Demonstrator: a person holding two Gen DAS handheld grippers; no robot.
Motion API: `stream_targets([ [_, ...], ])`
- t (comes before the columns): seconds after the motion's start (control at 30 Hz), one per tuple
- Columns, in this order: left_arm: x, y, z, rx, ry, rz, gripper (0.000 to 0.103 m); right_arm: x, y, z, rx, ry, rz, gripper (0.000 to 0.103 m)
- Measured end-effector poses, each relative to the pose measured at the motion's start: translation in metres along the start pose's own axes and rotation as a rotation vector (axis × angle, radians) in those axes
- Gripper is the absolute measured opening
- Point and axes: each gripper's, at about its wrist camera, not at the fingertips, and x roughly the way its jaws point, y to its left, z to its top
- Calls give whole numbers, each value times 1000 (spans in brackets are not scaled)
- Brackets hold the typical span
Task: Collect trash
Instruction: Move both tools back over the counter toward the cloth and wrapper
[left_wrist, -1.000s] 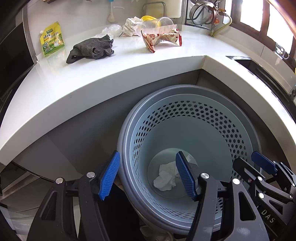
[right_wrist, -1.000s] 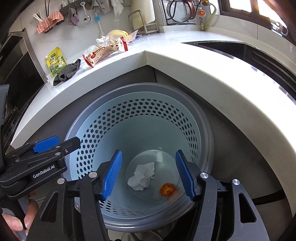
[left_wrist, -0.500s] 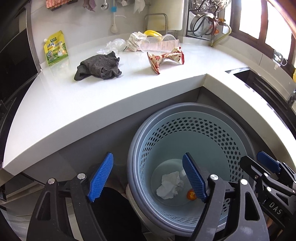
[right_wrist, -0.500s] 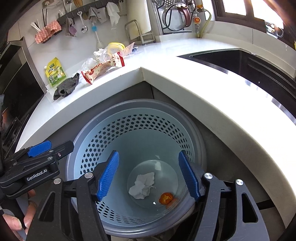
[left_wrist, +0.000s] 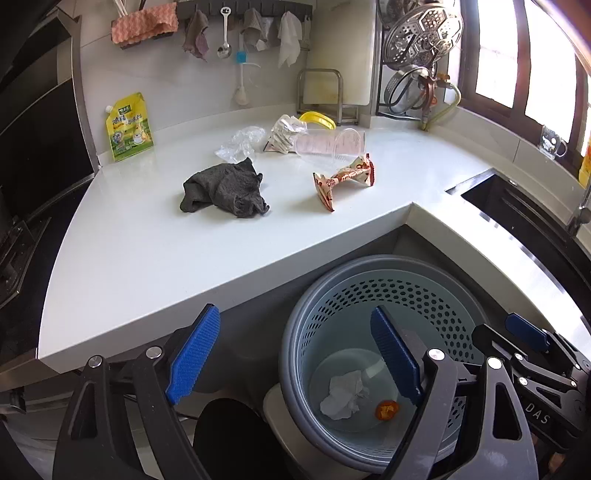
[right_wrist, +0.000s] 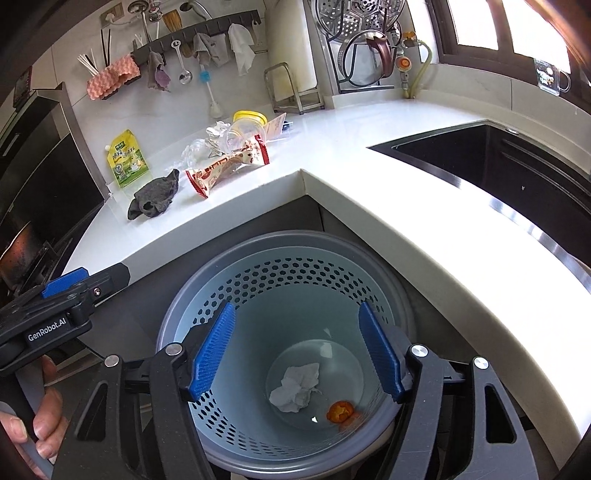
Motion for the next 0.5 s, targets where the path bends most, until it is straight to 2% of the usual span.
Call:
stream_targets([
  [0.23,-1,15,20,-23,-31,-21,83,2,2,20,0,-27,-3,67],
  [0.5,13,35,42,-37,-53,-2,85,15,6,43,-8,-38,-5,67],
])
